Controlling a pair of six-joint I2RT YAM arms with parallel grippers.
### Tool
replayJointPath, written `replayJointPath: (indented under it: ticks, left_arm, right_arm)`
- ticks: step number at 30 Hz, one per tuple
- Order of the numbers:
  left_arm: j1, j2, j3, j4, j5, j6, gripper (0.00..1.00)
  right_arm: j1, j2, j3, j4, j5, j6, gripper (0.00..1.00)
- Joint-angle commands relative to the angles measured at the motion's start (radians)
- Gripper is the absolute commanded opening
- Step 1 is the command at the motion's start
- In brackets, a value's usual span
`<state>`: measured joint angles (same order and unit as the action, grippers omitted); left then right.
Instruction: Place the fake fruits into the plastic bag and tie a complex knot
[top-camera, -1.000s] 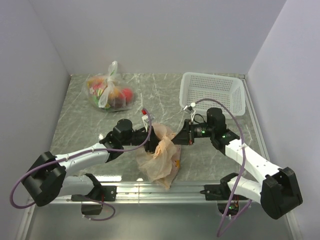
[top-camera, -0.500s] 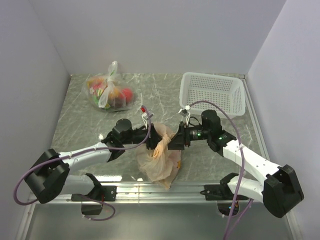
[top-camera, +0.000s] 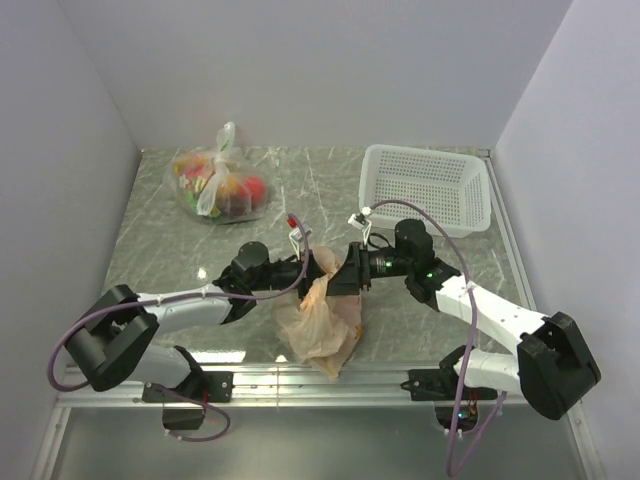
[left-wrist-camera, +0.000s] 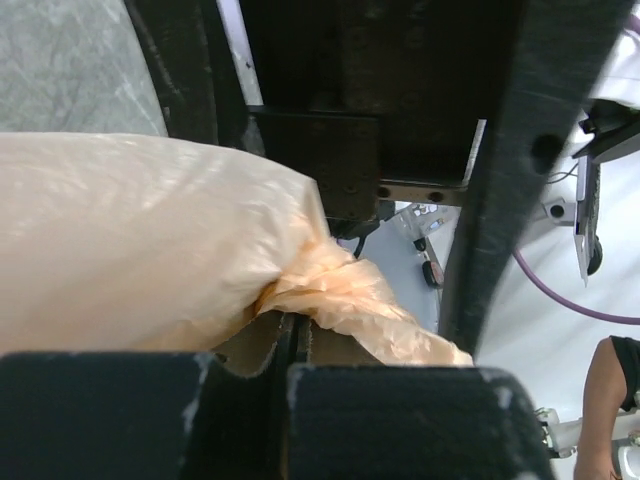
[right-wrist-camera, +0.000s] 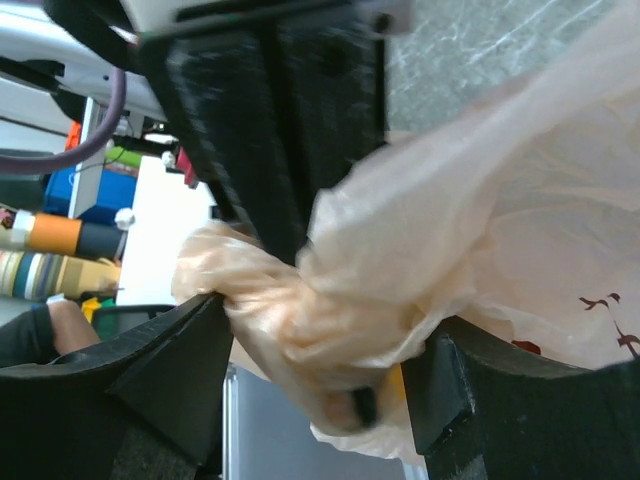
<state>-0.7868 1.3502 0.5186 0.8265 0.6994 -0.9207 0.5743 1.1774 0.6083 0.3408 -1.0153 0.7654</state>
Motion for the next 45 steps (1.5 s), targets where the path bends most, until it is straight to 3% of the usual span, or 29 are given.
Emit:
replayJointPath:
  ticks: [1, 7, 9, 11, 15, 18, 19, 21, 22, 24, 25, 28, 33, 38, 41, 45]
  left_arm:
    - [-0.012, 0.026, 0.02, 0.04, -0.029, 0.0, 0.0]
    - [-0.012, -0.031, -0.003, -0.012, -0.028, 0.035, 0.0]
    - [-0.012, -0.042, -0.008, -0.023, -0.028, 0.045, 0.0]
    - [-0.011, -0.049, -0.014, -0.03, -0.028, 0.049, 0.0]
    - [-0.012, -0.048, -0.006, -0.038, -0.023, 0.054, 0.0]
    - [-0.012, -0.043, 0.0, -0.044, -0.02, 0.059, 0.0]
    - [-0.011, -0.04, 0.003, -0.046, -0.02, 0.059, 0.0]
    - [-0.012, -0.037, 0.009, -0.044, -0.021, 0.06, 0.0]
    - [-0.012, -0.03, 0.012, -0.038, -0.021, 0.056, 0.0]
    - [-0.012, -0.025, 0.021, -0.026, -0.026, 0.048, 0.0]
    - [-0.012, -0.02, 0.023, -0.024, -0.029, 0.04, 0.0]
    - [-0.011, -0.008, 0.035, 0.003, -0.046, 0.016, 0.0]
    - [-0.011, 0.018, 0.047, 0.101, -0.041, -0.073, 0.0]
    - [-0.011, 0.015, 0.043, 0.135, -0.026, -0.11, 0.0]
    - [-0.011, 0.004, 0.035, 0.132, -0.018, -0.115, 0.0]
    - [-0.008, -0.005, 0.023, 0.123, -0.011, -0.107, 0.0]
  right_arm:
    - [0.024, -0.012, 0.056, 0.048, -0.022, -0.01, 0.7]
    - [-0.094, -0.064, 0.129, -0.38, -0.046, -0.362, 0.72]
    - [-0.137, -0.067, 0.177, -0.528, -0.062, -0.482, 0.82]
    - [-0.154, -0.073, 0.203, -0.648, -0.062, -0.541, 0.84]
    - [-0.178, -0.09, 0.243, -0.726, -0.081, -0.589, 0.83]
    - [-0.185, -0.116, 0.235, -0.709, -0.095, -0.571, 0.68]
    - [-0.185, -0.122, 0.229, -0.688, -0.104, -0.566, 0.57]
    - [-0.183, -0.119, 0.209, -0.66, -0.129, -0.542, 0.47]
    - [-0.179, -0.117, 0.202, -0.62, -0.149, -0.528, 0.35]
    - [-0.166, -0.119, 0.177, -0.58, -0.163, -0.487, 0.21]
    - [-0.145, -0.127, 0.17, -0.535, -0.172, -0.471, 0.08]
    - [-0.09, -0.136, 0.154, -0.491, -0.157, -0.446, 0.0]
    - [-0.05, -0.098, 0.133, -0.439, -0.105, -0.422, 0.0]
    - [-0.054, -0.019, 0.142, -0.497, -0.031, -0.503, 0.01]
    - [-0.054, -0.016, 0.165, -0.574, 0.009, -0.566, 0.11]
    - [-0.089, -0.083, 0.206, -0.667, 0.03, -0.613, 0.37]
